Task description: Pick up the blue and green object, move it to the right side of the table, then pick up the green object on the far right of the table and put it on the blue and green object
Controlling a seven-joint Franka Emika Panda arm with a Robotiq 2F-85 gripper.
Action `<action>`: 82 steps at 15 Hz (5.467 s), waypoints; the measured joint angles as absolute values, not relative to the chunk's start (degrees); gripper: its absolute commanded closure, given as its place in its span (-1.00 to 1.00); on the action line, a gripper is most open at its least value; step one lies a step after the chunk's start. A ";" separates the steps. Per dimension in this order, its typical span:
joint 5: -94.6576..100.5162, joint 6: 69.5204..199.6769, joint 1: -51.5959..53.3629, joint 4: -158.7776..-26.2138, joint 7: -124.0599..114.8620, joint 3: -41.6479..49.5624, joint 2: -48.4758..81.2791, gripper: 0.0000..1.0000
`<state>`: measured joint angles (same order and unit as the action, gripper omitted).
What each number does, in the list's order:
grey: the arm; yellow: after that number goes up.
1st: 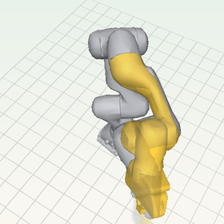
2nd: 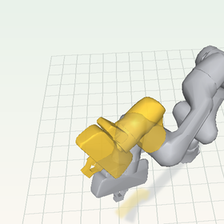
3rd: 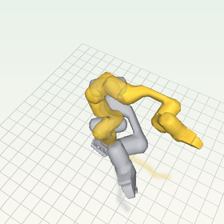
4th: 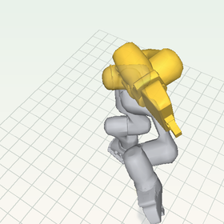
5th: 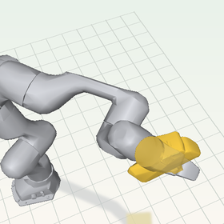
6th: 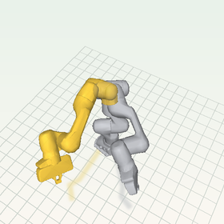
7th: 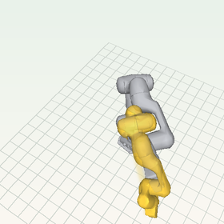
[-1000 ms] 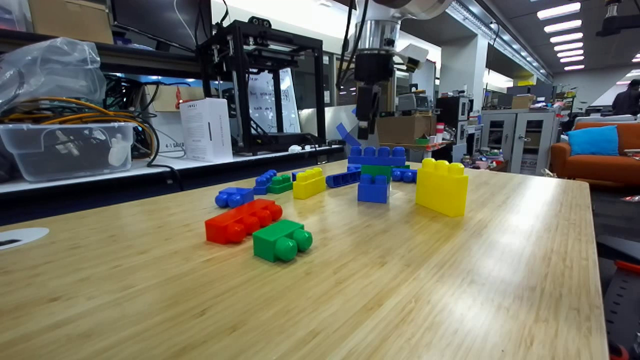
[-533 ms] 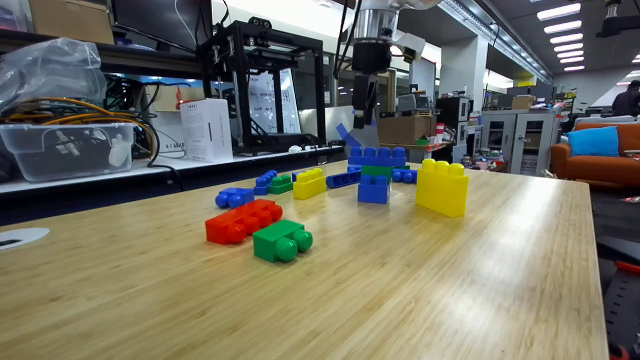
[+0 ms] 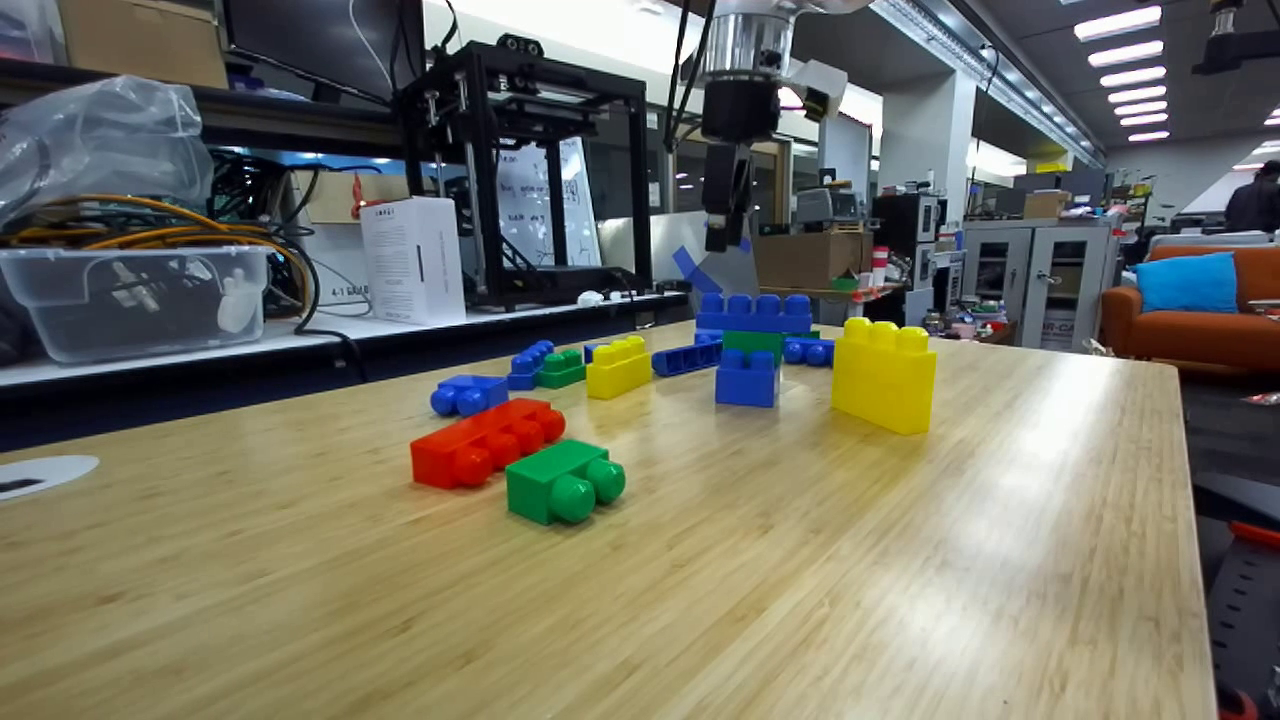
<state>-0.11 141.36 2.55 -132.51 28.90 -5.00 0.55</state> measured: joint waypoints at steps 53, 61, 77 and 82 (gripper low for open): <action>5.65 122.61 9.28 -79.35 12.99 -7.56 44.20 -1.00; 4.24 120.67 9.35 -76.99 11.72 -7.54 46.84 -1.00; 3.92 120.68 9.45 -77.10 8.13 -7.54 47.39 -1.00; 3.92 121.22 9.47 -77.77 8.03 -7.54 47.37 -1.00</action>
